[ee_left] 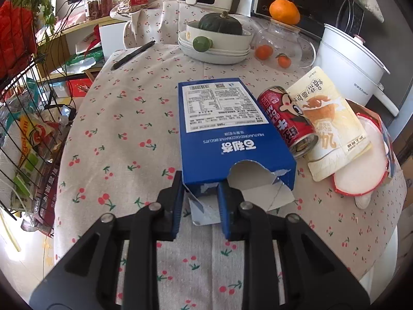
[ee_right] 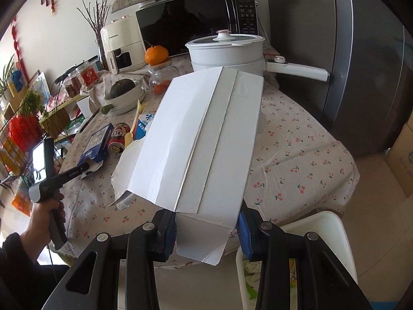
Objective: Collect trash
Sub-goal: 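Grasp the white paper with the right tool while the left tool grasps the blue biscuit box, then carry the white paper and blue box over the bin and release them, then move both tools back toward the table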
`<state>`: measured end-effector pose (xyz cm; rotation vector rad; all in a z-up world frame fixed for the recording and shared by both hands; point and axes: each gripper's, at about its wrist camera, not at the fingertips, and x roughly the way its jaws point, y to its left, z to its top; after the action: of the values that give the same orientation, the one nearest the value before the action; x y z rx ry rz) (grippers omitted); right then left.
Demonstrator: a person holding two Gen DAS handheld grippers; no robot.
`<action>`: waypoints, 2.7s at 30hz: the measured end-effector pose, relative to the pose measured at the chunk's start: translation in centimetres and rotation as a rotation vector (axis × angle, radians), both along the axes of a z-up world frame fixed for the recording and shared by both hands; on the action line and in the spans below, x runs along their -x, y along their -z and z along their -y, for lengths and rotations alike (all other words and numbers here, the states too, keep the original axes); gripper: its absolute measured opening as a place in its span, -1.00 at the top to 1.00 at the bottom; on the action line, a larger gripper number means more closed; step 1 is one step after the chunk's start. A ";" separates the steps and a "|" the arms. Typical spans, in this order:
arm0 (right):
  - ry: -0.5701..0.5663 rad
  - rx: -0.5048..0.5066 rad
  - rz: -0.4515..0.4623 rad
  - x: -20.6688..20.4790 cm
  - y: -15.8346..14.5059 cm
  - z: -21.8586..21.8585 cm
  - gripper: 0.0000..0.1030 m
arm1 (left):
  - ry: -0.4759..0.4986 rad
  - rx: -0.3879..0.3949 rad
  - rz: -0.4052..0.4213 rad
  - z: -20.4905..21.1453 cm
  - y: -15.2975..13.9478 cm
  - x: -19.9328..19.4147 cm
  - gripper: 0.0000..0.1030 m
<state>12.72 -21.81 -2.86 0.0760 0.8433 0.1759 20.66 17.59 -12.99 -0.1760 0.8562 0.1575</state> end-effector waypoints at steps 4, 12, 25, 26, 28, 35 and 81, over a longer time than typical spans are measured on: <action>0.031 -0.013 0.011 0.7 -0.8 1.6 0.22 | 0.005 0.034 0.017 -1.2 -1.1 2.0 0.52; 0.111 -0.039 0.013 2.9 -1.4 5.5 0.22 | 0.011 0.129 0.079 -3.2 -3.6 6.1 0.55; 0.227 0.027 -0.073 6.8 0.0 11.1 0.22 | 0.139 0.171 0.209 -2.1 -8.8 11.2 0.55; 0.233 0.039 -0.082 7.0 0.2 11.3 0.22 | 0.162 0.177 0.216 -1.6 -9.2 11.5 0.55; 0.243 0.060 -0.104 7.3 0.6 11.7 0.22 | 0.211 0.184 0.228 -0.2 -9.8 11.9 0.55; 0.249 0.142 -0.241 7.7 3.7 12.4 0.22 | 0.421 0.174 0.229 6.4 -11.1 12.8 0.55; 0.382 0.086 -0.309 8.6 4.7 17.6 -0.33 | 0.987 -0.030 -0.041 33.9 -2.2 12.7 -0.46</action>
<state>4.09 -39.38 -7.53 0.1853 1.1259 -0.2378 7.94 -16.27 -10.79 0.2882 0.8966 -0.7505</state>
